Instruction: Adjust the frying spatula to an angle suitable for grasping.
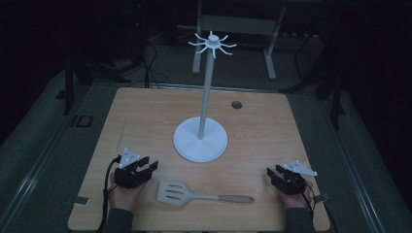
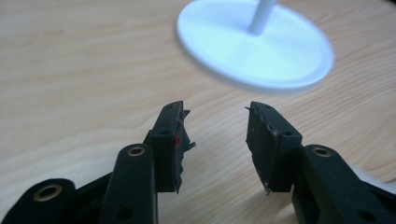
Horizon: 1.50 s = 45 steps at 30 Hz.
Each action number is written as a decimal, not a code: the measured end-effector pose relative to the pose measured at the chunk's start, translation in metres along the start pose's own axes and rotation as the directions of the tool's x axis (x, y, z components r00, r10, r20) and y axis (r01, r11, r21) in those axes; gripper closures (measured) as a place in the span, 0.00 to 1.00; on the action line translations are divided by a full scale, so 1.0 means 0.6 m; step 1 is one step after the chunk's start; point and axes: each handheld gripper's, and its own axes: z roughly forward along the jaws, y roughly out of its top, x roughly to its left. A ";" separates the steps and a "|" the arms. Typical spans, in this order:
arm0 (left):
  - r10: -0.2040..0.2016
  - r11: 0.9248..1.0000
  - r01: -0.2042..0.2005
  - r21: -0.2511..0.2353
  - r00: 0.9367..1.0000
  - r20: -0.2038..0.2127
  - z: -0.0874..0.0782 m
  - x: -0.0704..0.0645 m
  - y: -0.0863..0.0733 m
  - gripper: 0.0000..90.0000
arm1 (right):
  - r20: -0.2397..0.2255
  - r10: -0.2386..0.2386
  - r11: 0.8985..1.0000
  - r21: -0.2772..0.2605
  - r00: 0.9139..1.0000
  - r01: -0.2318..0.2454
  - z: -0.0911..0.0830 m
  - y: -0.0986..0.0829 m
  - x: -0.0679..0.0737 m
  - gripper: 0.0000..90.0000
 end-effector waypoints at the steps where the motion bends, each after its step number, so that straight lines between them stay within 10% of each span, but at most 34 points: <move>1: 0.008 1.000 -0.007 -0.031 1.000 0.029 -0.006 -0.003 0.009 0.64 | -0.007 -0.016 1.000 0.001 1.000 0.016 -0.001 -0.001 0.002 0.60; 27: 0.190 0.981 -0.193 0.005 0.968 0.163 0.025 -0.080 0.080 0.63 | 0.014 -0.032 0.999 -0.027 0.999 0.032 -0.009 -0.006 0.007 0.55; 39: 0.260 0.959 -0.279 0.045 0.934 0.244 0.044 -0.117 0.094 0.65 | 0.013 -0.028 0.999 -0.023 1.000 0.029 -0.009 -0.006 0.006 0.54; 45: 0.307 0.937 -0.341 0.071 0.905 0.296 0.058 -0.132 0.092 0.66 | 0.013 -0.026 0.999 -0.022 1.000 0.027 -0.009 -0.005 0.006 0.54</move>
